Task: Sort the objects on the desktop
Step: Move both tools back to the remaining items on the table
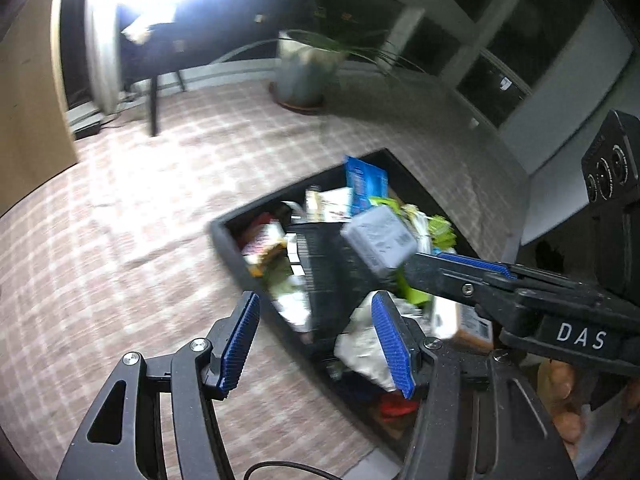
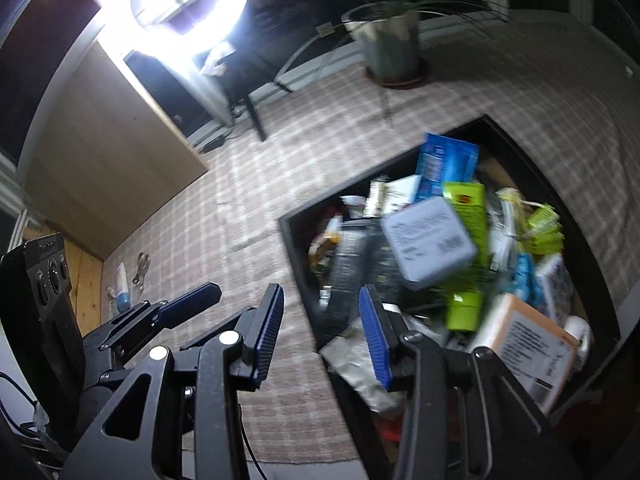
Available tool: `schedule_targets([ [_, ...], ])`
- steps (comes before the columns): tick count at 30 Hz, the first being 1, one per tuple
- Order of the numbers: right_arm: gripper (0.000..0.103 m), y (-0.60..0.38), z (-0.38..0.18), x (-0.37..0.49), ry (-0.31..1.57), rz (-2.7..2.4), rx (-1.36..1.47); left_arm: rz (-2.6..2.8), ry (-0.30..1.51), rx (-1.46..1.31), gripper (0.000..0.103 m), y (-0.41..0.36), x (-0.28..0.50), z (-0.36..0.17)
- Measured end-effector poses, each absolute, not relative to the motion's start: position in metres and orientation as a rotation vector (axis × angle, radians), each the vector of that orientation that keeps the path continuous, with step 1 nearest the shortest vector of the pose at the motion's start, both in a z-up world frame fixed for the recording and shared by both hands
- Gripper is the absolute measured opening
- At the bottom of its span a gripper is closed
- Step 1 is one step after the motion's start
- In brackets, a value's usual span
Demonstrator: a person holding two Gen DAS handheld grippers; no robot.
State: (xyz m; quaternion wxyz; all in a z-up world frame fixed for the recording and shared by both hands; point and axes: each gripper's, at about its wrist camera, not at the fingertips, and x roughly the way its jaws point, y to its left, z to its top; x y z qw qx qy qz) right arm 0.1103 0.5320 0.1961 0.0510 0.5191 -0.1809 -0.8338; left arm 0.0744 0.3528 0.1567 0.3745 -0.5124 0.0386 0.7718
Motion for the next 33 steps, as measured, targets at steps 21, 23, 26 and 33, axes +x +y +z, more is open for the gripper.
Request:
schedule_targets([
  [21, 0.043, 0.258, 0.180, 0.014, -0.059, -2.240, 1.554, 2.507, -0.137, -1.558, 0.056, 0.046, -0.024, 0.130],
  [23, 0.044, 0.230, 0.173, 0.005, -0.021, -2.205, 1.562, 2.558, -0.172, -1.600, 0.056, 0.010, -0.030, 0.123],
  [26, 0.044, 0.188, 0.163, -0.006, 0.044, -2.170, 1.570, 2.605, -0.207, -1.666, 0.056, -0.038, -0.037, 0.109],
  [33, 0.052, 0.107, 0.129, -0.035, 0.090, -2.067, 1.644, 2.636, -0.170, -1.814, 0.058, -0.109, -0.047, 0.077],
])
